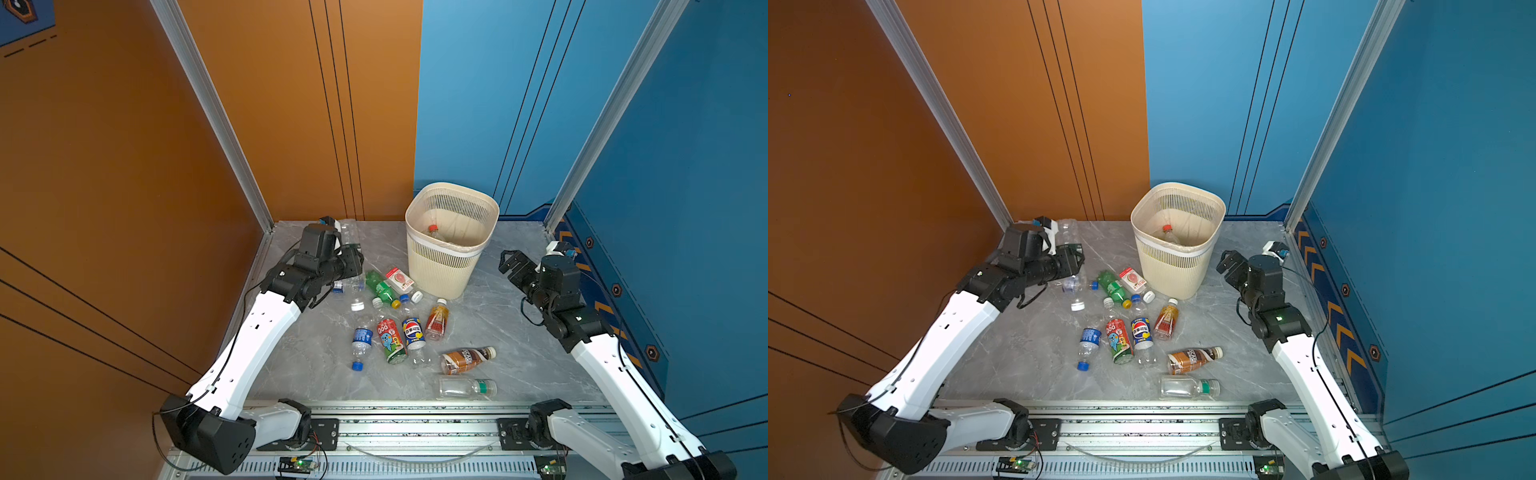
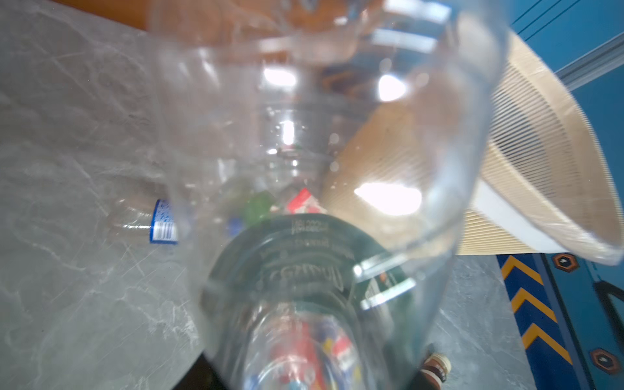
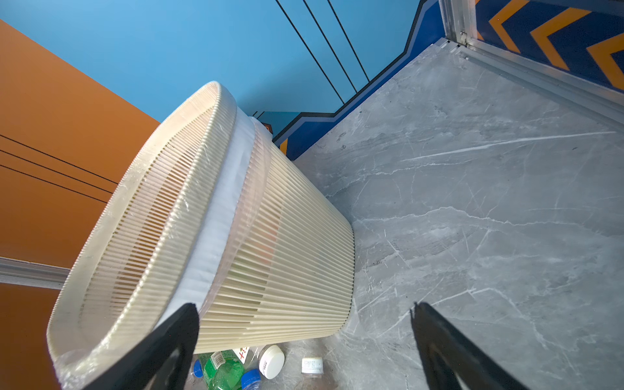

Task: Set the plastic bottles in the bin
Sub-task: 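Lift the clear bottle with the left gripper and carry it over the bin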

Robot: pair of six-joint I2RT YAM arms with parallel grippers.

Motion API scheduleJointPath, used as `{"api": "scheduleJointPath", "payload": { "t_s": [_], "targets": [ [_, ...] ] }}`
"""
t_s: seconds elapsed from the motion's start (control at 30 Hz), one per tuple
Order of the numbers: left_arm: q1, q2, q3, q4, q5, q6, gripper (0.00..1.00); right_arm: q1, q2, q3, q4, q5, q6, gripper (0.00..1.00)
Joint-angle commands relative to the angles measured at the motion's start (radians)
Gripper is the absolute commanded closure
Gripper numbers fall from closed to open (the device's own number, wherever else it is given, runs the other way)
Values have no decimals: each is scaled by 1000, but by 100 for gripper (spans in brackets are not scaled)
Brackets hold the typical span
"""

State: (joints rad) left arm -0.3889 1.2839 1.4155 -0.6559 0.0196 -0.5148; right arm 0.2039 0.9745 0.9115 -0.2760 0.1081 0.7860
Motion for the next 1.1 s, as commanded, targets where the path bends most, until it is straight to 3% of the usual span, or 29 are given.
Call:
{"api": "scheduleJointPath", "payload": {
  "t_s": [0.0, 0.47, 0.73, 0.83, 1.07],
  "targets": [
    [-41, 67, 152, 8, 21, 46, 48, -9, -20, -20, 6, -10, 6, 0],
    [-183, 509, 743, 70, 145, 50, 50, -35, -96, -45, -42, -21, 2, 0],
    [-198, 754, 1091, 70, 253, -48, 52, -47, -106, -45, -49, -38, -4, 0],
    [-200, 808, 1156, 72, 253, -67, 52, -50, -108, -47, -58, -38, -7, 0],
    [-189, 886, 1154, 96, 241, -90, 52, -55, -106, -51, -51, -47, -9, 0]
  ]
}}
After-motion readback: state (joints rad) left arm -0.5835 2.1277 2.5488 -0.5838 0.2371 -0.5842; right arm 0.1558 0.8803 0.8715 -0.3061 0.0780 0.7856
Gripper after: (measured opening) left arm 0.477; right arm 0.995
